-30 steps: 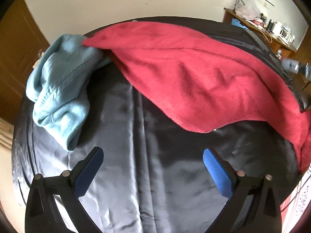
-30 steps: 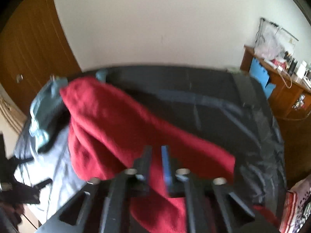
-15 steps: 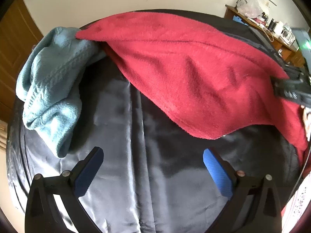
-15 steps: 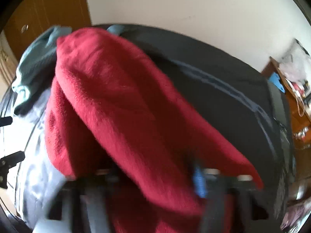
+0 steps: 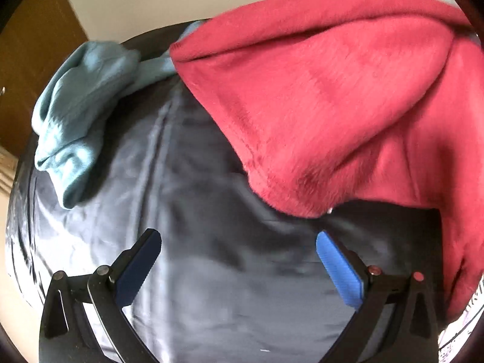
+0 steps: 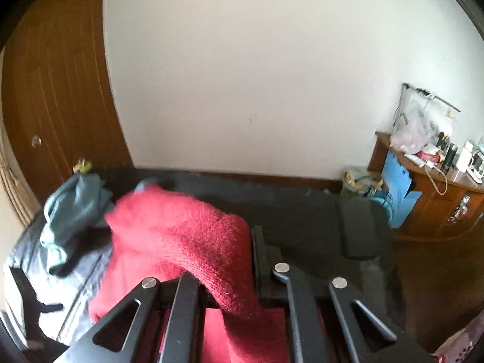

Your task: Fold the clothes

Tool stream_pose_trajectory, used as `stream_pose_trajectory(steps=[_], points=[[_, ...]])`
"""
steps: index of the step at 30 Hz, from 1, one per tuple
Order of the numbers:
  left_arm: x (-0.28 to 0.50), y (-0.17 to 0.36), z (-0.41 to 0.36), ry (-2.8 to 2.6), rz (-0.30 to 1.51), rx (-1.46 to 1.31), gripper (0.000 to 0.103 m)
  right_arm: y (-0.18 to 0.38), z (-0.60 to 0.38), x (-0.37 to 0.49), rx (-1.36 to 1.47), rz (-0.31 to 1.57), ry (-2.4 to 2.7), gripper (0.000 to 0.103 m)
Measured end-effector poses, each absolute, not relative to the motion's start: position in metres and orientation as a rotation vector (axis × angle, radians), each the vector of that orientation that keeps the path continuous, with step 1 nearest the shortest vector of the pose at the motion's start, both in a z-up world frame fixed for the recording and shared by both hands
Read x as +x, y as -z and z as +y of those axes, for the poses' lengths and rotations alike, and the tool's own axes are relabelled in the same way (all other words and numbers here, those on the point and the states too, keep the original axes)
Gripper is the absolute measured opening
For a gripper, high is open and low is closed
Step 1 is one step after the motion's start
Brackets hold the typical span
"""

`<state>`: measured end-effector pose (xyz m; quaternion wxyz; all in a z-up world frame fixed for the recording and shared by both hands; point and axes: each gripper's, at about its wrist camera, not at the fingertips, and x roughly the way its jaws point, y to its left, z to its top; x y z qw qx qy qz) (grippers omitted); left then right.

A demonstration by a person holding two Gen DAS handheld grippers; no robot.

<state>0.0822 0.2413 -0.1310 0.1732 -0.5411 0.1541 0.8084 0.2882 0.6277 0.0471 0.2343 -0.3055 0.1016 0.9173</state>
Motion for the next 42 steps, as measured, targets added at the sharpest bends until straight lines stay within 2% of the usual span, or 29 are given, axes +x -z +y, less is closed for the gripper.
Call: stream_pose_trajectory(steps=[9,12,17,23,26,31,42], points=[[0.095,0.116,0.271,-2.315,0.384,-1.526,0.103,-0.080,0.652,0.351,-0.758,0.295,-2.558,0.010],[0.091,0.109,0.271,-2.303,0.322,-1.529,0.103,-0.077,0.621,0.360,-0.787,0.206,-2.653,0.010],[0.084,0.090,0.257,-2.183,0.004,-1.529,0.103,-0.061,0.561,0.378,-0.891,0.035,-2.775,0.010],[0.072,0.090,0.247,-1.966,-0.356,-1.549,0.103,-0.035,0.535,0.407,-1.014,0.069,-2.772,0.010],[0.062,0.097,0.253,-1.869,-0.472,-1.578,0.103,-0.027,0.530,0.420,-1.046,0.101,-2.745,0.010],[0.040,0.104,0.274,-1.749,-0.574,-1.565,0.103,-0.020,0.515,0.430,-1.072,0.124,-2.682,0.010],[0.005,0.142,0.344,-1.439,-0.636,-1.695,0.102,-0.009,0.458,0.434,-1.143,0.114,-2.521,0.010]])
